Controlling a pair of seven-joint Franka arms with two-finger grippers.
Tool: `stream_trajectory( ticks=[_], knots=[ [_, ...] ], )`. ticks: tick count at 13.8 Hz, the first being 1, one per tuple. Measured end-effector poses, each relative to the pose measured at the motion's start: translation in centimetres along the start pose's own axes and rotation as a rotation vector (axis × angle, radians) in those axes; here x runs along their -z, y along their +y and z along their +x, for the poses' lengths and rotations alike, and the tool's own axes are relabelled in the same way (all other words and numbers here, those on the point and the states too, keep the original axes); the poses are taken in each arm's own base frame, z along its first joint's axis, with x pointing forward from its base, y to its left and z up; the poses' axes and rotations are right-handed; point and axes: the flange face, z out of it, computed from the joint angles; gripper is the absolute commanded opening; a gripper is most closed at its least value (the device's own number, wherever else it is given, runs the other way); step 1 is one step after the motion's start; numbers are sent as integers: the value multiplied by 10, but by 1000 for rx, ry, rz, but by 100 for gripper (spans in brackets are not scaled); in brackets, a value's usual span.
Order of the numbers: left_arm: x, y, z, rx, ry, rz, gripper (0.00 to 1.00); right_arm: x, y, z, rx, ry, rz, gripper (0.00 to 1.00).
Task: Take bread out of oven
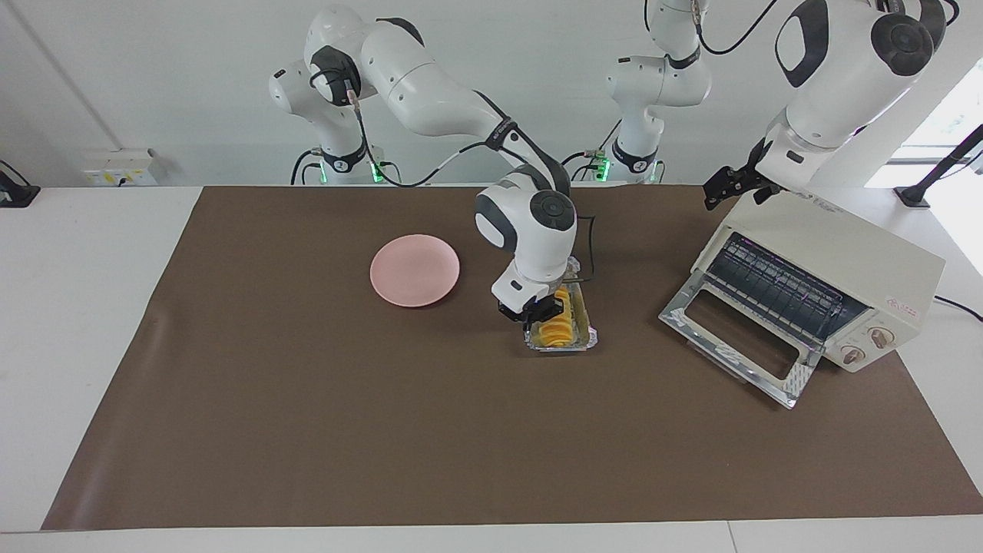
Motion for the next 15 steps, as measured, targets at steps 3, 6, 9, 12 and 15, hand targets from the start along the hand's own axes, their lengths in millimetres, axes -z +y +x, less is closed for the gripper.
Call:
stream_trajectory(
  ticks=[3,6,9,12,15],
  knots=[
    [0,-1,0,1,0,0,100,27,42,29,-62,-33,-7,0],
    [0,-1,0,1,1,0,100,76,128,80,-85,-60,42,0],
    [1,-1,0,1,1,-1,100,84,220,123,-66,-49,60,0],
    [1,-1,0,1,1,-1,100,61,298,153,-22,-22,70,0],
    [1,-1,0,1,1,-1,100,26,361,168,-13,-13,70,0]
  ],
)
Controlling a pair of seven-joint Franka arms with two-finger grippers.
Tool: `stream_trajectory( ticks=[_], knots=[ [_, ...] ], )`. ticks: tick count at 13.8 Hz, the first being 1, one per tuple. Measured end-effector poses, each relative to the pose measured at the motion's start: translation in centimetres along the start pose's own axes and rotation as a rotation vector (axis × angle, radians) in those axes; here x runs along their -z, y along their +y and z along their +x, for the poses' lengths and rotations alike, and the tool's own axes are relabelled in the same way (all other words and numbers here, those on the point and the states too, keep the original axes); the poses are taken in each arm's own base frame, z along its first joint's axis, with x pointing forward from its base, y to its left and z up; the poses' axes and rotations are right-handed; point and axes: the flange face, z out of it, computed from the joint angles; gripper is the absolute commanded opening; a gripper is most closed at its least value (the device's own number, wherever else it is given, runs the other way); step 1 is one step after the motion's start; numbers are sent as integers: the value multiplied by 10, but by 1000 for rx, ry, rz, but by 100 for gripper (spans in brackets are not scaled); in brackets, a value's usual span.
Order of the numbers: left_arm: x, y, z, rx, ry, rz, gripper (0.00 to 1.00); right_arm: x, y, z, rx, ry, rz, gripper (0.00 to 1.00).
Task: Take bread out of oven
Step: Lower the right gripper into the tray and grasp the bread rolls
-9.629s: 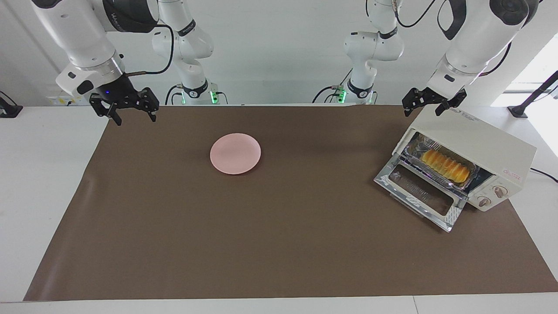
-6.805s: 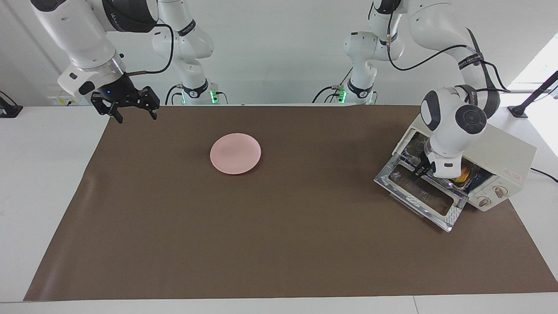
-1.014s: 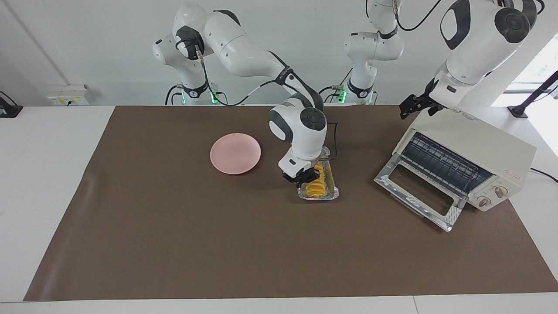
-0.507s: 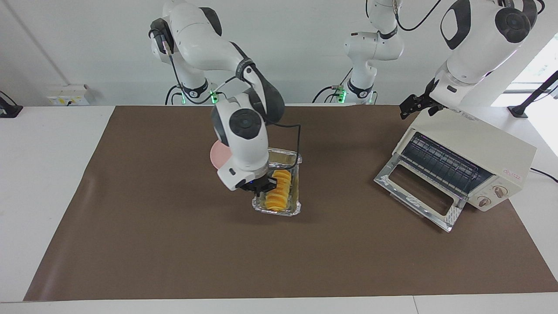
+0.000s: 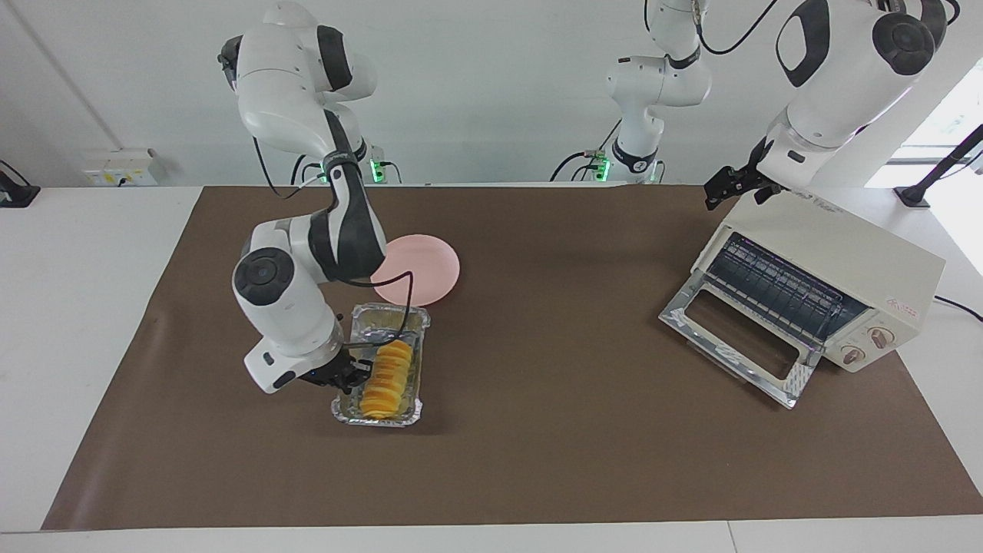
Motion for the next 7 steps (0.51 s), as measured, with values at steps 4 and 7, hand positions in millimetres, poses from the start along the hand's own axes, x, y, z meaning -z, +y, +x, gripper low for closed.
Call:
stream_trajectory(
  ticks=[4,7],
  knots=[
    [0,0,0,0,0,0,100,-38,22,-1,31,30,5,0],
    [0,0,0,0,0,0,100,-49,27,-3,43,50,7,0]
  ],
)
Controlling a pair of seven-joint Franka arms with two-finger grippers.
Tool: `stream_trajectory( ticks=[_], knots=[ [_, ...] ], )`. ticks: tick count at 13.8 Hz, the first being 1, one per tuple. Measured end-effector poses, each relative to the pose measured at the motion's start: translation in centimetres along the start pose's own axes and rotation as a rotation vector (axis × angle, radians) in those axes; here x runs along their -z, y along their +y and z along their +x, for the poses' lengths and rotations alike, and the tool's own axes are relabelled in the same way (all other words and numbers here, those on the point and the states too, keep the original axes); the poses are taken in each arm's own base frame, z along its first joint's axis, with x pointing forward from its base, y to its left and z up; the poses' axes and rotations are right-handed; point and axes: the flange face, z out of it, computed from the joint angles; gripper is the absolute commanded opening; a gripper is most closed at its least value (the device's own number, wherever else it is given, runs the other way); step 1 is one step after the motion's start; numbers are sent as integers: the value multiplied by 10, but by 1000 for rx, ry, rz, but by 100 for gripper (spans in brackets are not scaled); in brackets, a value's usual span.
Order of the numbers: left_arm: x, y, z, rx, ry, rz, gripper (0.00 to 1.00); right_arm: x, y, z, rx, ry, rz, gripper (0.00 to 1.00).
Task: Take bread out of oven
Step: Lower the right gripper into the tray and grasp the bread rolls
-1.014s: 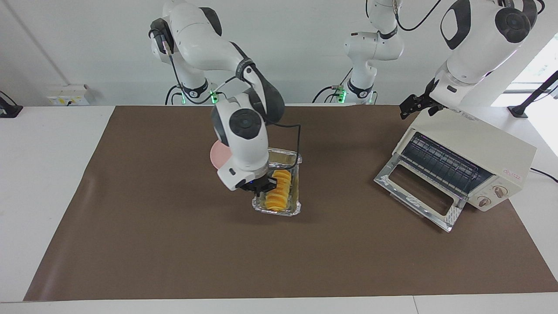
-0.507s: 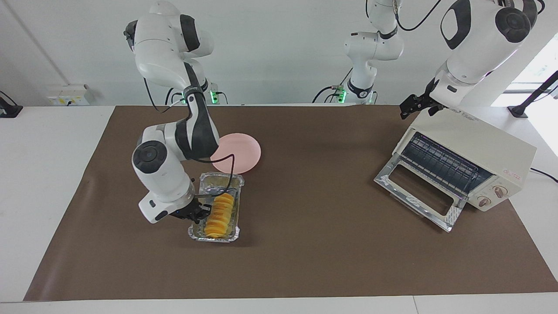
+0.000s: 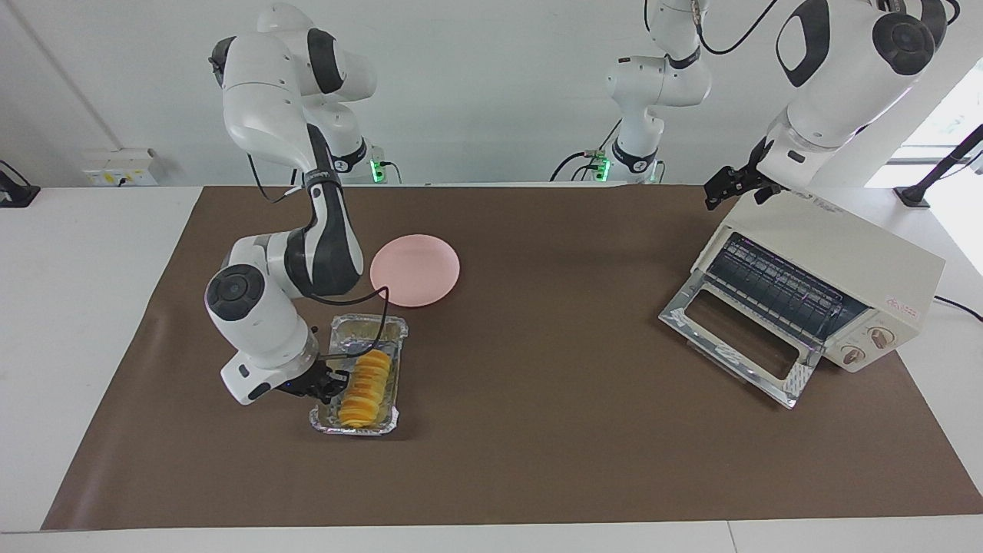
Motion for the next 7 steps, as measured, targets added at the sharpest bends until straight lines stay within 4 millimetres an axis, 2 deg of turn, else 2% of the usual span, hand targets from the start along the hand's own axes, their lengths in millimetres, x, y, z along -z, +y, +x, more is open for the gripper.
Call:
stream_trajectory(
  ticks=[1,2,3,5,7],
  knots=[
    [0,0,0,0,0,0,100,1,1,0,-1,0,0,0],
    [0,0,0,0,0,0,100,1,1,0,-2,1,0,40],
    [0,0,0,0,0,0,100,1,2,0,-3,1,0,99],
    [0,0,0,0,0,0,100,1,3,-1,-4,-6,-1,100],
    [0,0,0,0,0,0,100,11,1,-4,-2,-33,-3,100]
  ],
)
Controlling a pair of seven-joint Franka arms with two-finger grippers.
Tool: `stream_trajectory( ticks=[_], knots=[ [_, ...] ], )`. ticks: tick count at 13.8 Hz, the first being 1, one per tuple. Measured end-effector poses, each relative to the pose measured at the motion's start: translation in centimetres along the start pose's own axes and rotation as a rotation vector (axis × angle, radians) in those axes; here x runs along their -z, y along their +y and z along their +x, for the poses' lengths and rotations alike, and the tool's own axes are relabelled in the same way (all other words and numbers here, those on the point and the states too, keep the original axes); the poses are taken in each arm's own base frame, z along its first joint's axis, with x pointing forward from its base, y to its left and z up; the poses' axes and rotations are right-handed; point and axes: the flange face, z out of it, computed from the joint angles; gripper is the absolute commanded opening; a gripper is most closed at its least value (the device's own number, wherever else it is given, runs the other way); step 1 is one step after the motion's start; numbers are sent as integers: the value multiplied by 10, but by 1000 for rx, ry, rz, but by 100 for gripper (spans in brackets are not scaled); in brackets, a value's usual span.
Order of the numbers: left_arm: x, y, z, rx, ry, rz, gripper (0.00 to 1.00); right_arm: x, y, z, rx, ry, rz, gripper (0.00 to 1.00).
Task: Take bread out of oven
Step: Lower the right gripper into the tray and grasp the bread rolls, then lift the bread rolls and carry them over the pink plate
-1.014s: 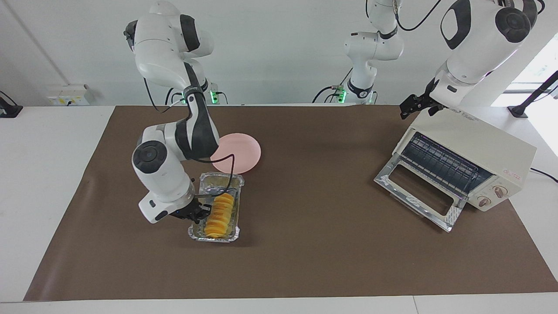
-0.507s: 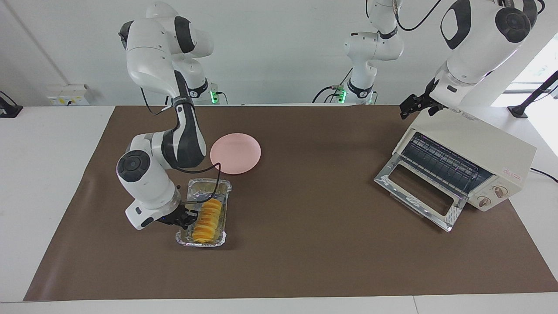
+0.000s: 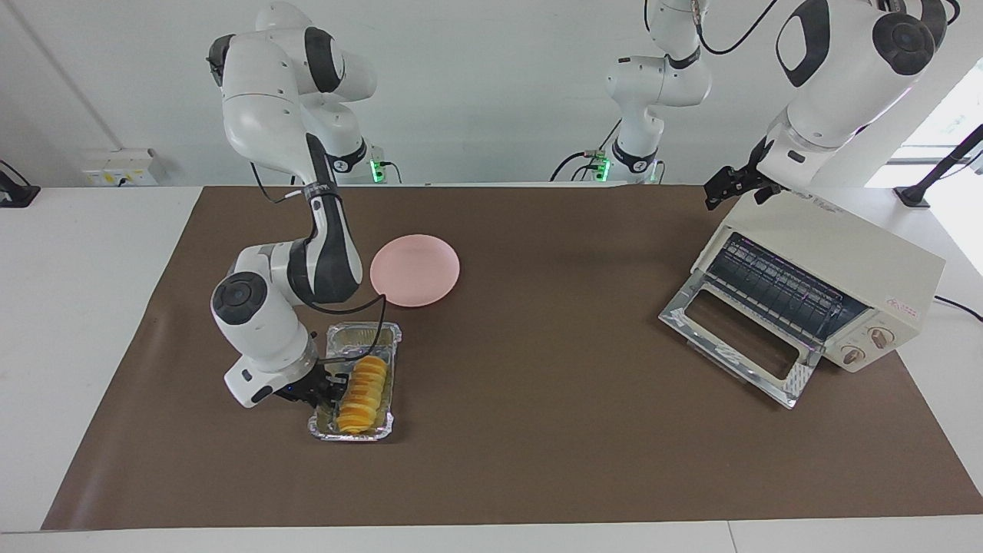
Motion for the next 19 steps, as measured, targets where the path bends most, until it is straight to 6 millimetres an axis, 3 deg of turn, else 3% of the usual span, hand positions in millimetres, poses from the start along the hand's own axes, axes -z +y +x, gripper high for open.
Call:
stream_trajectory(
  ticks=[4,7,10,14,15,16,17,18,19],
  knots=[
    [0,0,0,0,0,0,100,44,-11,-4,8,-61,-3,100],
    [0,0,0,0,0,0,100,57,-43,-4,11,-38,-14,100],
    [0,0,0,0,0,0,100,41,-68,-7,10,-22,-37,100],
    [0,0,0,0,0,0,100,2,-66,-11,14,-18,-45,100],
    [0,0,0,0,0,0,100,-4,-65,-13,14,-11,-43,95],
    [0,0,0,0,0,0,100,-9,-65,-14,14,-2,-41,80],
    [0,0,0,0,0,0,100,-14,-65,-15,11,2,-40,46],
    [0,0,0,0,0,0,100,-16,-65,-16,10,3,-40,6],
    [0,0,0,0,0,0,100,-16,-65,-16,7,4,-39,0]
  ],
)
